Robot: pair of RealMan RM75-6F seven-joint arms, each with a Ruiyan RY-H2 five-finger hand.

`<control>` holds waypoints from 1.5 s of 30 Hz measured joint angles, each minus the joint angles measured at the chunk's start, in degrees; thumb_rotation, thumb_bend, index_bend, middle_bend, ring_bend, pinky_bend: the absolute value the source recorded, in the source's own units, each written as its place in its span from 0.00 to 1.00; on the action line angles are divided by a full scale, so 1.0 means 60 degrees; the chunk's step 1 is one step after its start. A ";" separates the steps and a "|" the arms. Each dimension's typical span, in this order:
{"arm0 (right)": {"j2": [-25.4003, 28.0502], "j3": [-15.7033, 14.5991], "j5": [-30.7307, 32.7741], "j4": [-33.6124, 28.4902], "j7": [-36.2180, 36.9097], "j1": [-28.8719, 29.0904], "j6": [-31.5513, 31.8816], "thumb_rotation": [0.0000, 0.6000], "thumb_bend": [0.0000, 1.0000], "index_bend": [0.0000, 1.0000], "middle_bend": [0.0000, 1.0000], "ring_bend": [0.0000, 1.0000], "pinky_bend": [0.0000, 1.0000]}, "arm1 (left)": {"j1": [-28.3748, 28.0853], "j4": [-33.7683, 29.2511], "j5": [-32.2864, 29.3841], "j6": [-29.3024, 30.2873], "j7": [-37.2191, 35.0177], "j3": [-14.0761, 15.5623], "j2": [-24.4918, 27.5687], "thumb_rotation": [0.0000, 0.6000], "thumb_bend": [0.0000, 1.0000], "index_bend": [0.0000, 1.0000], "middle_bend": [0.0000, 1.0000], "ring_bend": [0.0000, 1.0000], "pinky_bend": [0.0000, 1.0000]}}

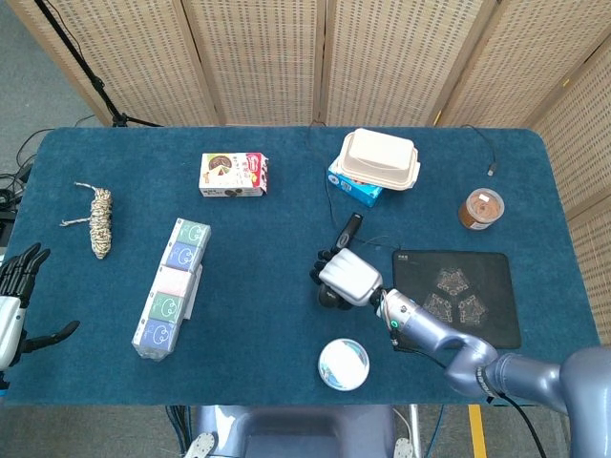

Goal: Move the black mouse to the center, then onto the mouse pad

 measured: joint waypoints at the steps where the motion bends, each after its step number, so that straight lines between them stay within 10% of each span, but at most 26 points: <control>1: 0.0206 -0.0010 -0.0082 -0.0162 -0.0042 -0.0005 0.0060 1.00 0.14 0.54 0.45 0.28 0.41 | -0.0011 -0.0005 0.0020 -0.0030 0.0037 0.0018 -0.0013 1.00 0.13 0.00 0.00 0.00 0.00; 21: 0.2874 -0.0897 -0.1544 0.0187 0.0205 -0.0427 0.0735 1.00 0.14 0.54 0.45 0.28 0.41 | -0.0088 -0.0054 0.0116 -0.0194 0.0673 0.0143 -0.0257 1.00 0.13 0.00 0.00 0.00 0.00; 45: 0.0703 -0.2656 -0.3136 0.5507 0.3162 -0.0691 0.1026 1.00 0.18 0.54 0.45 0.28 0.41 | -0.0229 -0.0053 -0.0177 -0.0482 0.1388 0.0108 -0.0570 1.00 0.13 0.00 0.00 0.00 0.00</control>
